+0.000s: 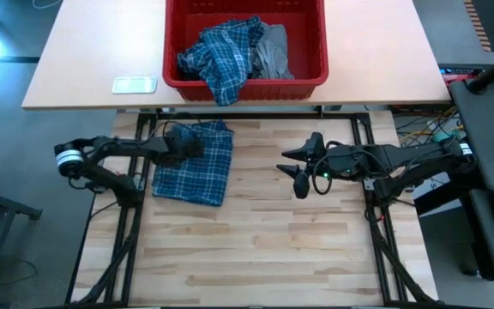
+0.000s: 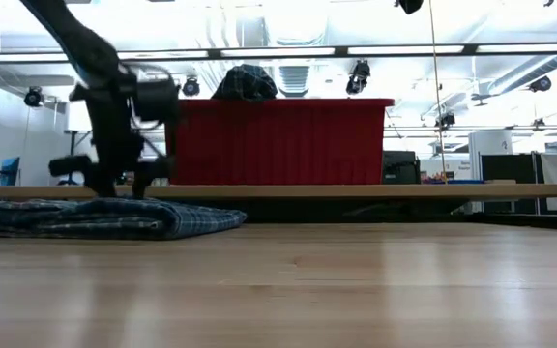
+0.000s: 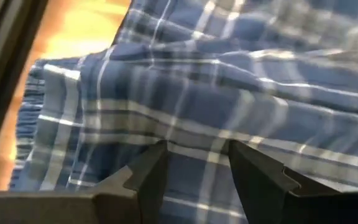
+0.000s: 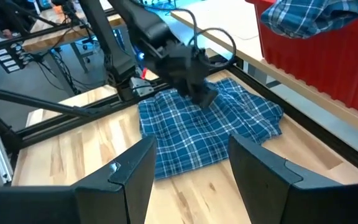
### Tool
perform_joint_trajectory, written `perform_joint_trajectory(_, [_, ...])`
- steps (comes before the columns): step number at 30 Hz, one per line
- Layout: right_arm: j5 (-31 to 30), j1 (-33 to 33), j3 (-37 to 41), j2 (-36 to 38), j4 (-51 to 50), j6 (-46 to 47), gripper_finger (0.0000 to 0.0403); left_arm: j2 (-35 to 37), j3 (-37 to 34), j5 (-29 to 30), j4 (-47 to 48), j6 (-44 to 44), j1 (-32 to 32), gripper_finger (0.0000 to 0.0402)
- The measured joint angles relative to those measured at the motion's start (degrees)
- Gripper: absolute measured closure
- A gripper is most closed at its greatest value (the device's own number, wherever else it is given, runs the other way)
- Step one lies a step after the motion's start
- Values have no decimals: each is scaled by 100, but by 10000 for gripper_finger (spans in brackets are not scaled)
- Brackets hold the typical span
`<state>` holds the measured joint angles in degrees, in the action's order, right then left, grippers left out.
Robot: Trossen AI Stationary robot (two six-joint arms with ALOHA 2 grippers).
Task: Fold Laundry from Bin
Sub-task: Fold the blue patterned pants, then fold the blue patterned long sleeve shirt
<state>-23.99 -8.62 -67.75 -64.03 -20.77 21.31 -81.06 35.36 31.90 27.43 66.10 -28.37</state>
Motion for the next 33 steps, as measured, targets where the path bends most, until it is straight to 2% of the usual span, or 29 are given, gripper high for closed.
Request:
perform_joint_trajectory(5, [4,0,-2,0,0,118,209,-440,-111,33,-121,-171,-533,244])
perform_joint_trajectory(10, [42,-2,-2,0,1,122,209,-542,16,89,-56,-385,-851,244])
perform_joint_trajectory(13, [48,-2,-2,0,0,120,209,-463,261,49,-27,-839,-853,244])
perform_joint_trajectory(17, [257,-1,-2,0,-2,107,209,-164,809,11,788,-1014,-766,244])
perform_joint_trajectory(21, [320,-2,-2,0,-3,9,209,408,1355,11,1644,-989,-435,244])
perform_joint_trajectory(27, [278,27,-72,3,2,-241,209,1254,2067,38,1587,-1516,567,239])
perform_joint_trajectory(30, [247,101,-149,4,4,-393,209,1493,2292,116,1582,-1809,1035,219])
perform_joint_trajectory(33, [233,193,-187,7,2,-887,209,1688,2423,62,1572,-1724,1406,182])
